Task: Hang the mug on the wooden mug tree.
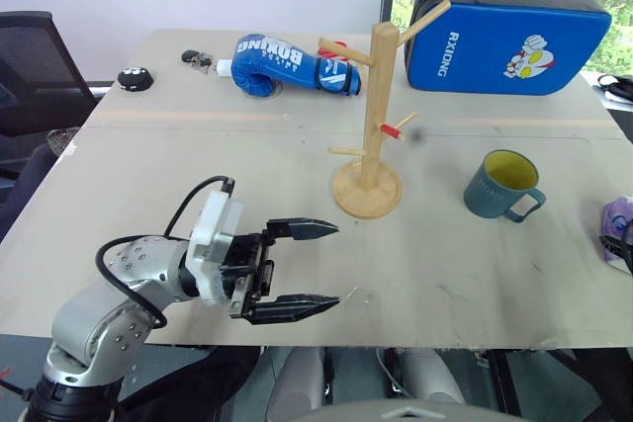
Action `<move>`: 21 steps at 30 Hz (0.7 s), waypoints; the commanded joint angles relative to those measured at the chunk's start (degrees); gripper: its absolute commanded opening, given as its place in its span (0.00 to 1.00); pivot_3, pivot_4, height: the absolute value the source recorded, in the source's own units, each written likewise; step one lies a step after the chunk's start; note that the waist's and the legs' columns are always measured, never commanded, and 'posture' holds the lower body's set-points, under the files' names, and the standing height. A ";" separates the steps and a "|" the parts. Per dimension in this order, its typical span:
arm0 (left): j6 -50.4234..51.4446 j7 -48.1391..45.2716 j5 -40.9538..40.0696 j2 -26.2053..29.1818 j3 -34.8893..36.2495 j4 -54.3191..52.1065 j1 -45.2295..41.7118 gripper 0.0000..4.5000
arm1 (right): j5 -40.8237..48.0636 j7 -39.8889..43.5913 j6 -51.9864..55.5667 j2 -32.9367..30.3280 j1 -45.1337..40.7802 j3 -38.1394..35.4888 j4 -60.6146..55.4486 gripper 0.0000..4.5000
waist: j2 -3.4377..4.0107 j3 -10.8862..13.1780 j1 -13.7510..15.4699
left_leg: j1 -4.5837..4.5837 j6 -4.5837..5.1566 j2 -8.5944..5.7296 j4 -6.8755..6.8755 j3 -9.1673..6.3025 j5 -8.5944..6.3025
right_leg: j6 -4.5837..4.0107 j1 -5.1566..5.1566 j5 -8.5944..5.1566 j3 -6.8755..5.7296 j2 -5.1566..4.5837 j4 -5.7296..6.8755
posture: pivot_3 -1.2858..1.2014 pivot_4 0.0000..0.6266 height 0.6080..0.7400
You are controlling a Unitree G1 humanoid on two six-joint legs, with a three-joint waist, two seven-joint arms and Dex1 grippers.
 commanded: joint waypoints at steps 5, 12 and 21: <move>-1.53 -0.77 0.98 0.32 1.18 0.91 -0.67 1.00 | 11.16 -0.93 11.44 5.56 2.85 -13.57 -28.26 0.99 | -0.23 -0.07 0.03 | 0.05 -0.01 0.05 0.00 -0.10 0.00 | -0.04 0.04 -0.14 -0.06 0.04 0.02 | 0.52 0.24 1.00; -1.98 0.62 1.71 -0.14 1.60 1.45 -1.13 1.00 | 3.30 -27.11 14.14 28.57 -0.30 3.33 -43.52 0.99 | -0.27 -0.04 -0.08 | 0.01 -0.04 0.02 0.08 -0.02 0.02 | -0.09 -0.01 -0.15 0.09 -0.04 0.08 | 0.52 0.24 1.00; -2.05 2.46 1.98 -0.52 1.20 0.88 -2.09 1.00 | -4.26 -36.61 8.32 37.38 -2.55 12.80 -39.13 0.99 | -0.21 0.00 -0.29 | -0.03 -0.05 -0.03 0.04 0.01 0.03 | -0.19 -0.04 -0.10 0.07 -0.04 0.06 | 0.52 0.24 1.00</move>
